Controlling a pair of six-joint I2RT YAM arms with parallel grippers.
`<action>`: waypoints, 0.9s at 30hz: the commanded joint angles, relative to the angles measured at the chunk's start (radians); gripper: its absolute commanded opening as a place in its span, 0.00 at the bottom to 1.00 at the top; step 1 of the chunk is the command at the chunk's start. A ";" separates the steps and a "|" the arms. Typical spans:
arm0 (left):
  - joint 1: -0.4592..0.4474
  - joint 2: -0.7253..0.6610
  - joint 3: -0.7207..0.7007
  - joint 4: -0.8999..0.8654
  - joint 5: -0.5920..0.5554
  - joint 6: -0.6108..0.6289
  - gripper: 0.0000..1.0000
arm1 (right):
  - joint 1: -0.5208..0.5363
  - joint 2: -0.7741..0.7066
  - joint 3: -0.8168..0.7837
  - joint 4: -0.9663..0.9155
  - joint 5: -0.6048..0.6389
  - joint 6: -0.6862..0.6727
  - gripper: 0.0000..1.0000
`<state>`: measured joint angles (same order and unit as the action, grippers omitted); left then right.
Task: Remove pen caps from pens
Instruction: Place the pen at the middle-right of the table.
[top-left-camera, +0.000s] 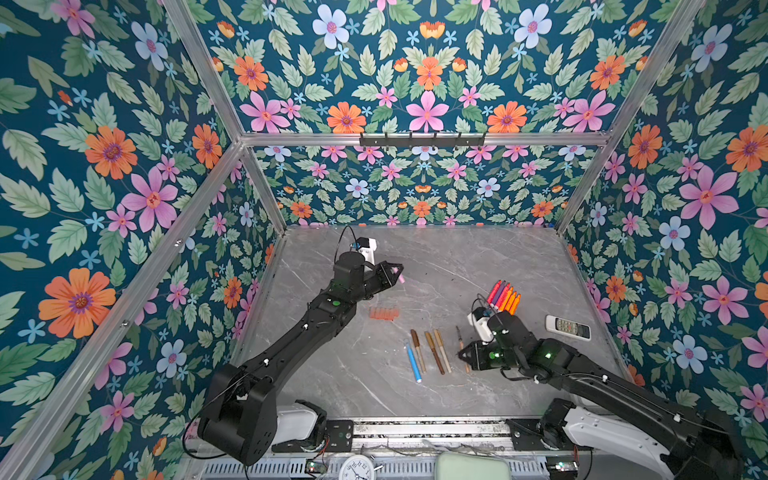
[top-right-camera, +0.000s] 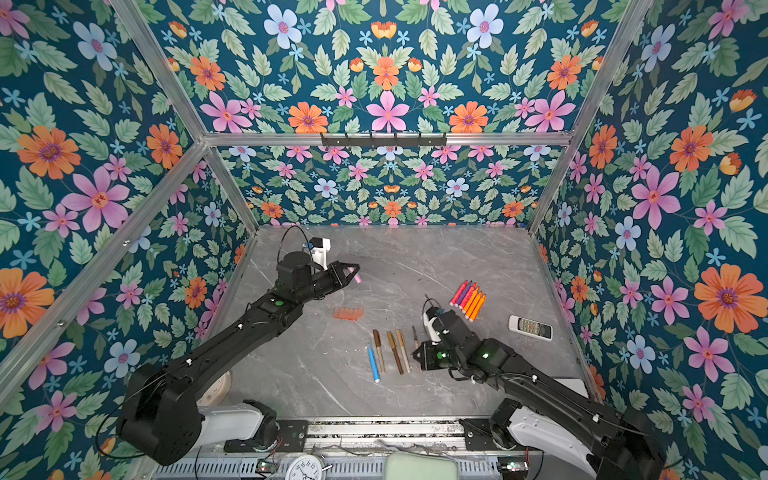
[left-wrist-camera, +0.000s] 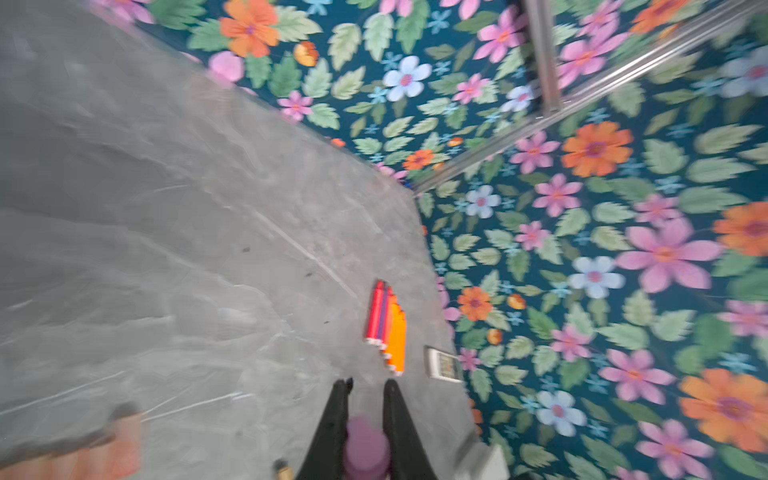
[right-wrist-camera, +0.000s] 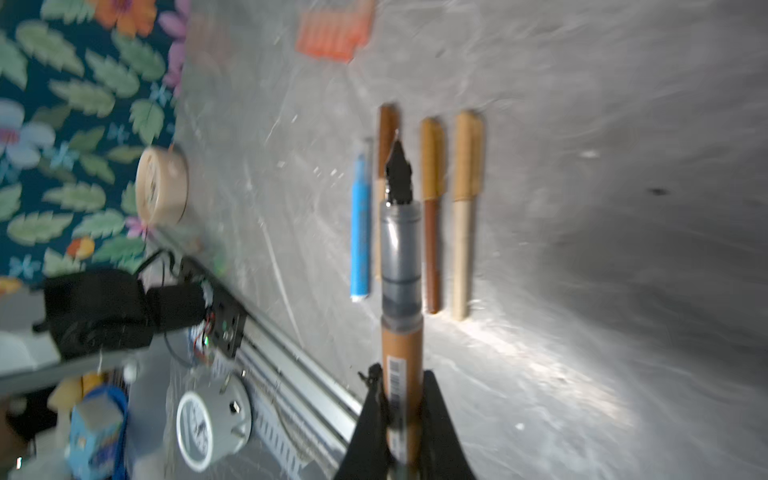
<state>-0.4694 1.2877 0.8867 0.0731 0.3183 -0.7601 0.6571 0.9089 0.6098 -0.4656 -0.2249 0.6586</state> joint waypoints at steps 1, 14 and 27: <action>0.013 -0.031 -0.030 -0.360 -0.271 0.187 0.00 | -0.226 -0.072 -0.007 -0.186 0.017 -0.002 0.00; 0.220 0.124 -0.189 -0.255 -0.317 0.318 0.00 | -0.692 0.164 -0.028 -0.054 0.024 -0.033 0.00; 0.260 0.344 -0.120 -0.121 -0.131 0.334 0.02 | -0.798 0.438 0.042 0.100 0.022 -0.085 0.00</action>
<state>-0.2104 1.5997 0.7517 -0.0731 0.1368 -0.4423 -0.1402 1.3178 0.6395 -0.3962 -0.2161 0.5926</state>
